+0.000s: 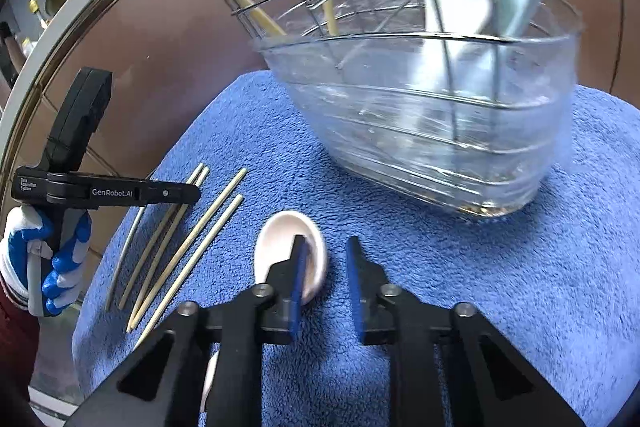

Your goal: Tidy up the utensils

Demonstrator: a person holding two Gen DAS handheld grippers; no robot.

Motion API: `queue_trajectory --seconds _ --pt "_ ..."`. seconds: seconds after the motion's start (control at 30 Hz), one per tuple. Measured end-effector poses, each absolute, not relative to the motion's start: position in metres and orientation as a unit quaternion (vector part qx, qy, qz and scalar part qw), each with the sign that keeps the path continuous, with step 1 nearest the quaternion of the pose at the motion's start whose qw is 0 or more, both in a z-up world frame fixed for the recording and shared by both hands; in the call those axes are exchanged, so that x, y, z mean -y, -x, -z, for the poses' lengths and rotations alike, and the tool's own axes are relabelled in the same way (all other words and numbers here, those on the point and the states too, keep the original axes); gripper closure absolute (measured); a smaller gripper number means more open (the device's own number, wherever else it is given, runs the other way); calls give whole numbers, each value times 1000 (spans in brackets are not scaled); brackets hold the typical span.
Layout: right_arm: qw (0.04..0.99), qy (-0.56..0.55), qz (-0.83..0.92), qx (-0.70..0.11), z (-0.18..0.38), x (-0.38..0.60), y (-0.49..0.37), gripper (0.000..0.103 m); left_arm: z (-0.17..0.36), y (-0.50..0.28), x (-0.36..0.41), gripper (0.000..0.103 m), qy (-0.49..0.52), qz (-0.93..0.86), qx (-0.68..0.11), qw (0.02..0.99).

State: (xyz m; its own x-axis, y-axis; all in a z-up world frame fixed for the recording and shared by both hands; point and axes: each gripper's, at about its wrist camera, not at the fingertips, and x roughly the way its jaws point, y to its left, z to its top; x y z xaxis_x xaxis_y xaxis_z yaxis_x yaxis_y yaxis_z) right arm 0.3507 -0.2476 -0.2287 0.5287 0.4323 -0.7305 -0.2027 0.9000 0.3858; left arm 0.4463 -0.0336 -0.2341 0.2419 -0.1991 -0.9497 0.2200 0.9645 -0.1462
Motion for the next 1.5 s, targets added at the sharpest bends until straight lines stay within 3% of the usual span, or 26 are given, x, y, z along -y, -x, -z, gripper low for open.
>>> queue_trajectory --seconds 0.03,0.17,1.13,1.5 --pt "865 -122 -186 -450 228 245 -351 93 232 -444 35 98 -10 132 -602 788" --pt "869 -103 -186 -447 222 232 -350 95 229 -436 38 98 -5 125 -598 792" --pt "946 -43 -118 -300 105 238 -174 97 67 -238 25 98 -3 104 -346 933" --pt "957 -30 -106 -267 77 231 -109 97 39 -158 31 98 -9 103 -263 959"
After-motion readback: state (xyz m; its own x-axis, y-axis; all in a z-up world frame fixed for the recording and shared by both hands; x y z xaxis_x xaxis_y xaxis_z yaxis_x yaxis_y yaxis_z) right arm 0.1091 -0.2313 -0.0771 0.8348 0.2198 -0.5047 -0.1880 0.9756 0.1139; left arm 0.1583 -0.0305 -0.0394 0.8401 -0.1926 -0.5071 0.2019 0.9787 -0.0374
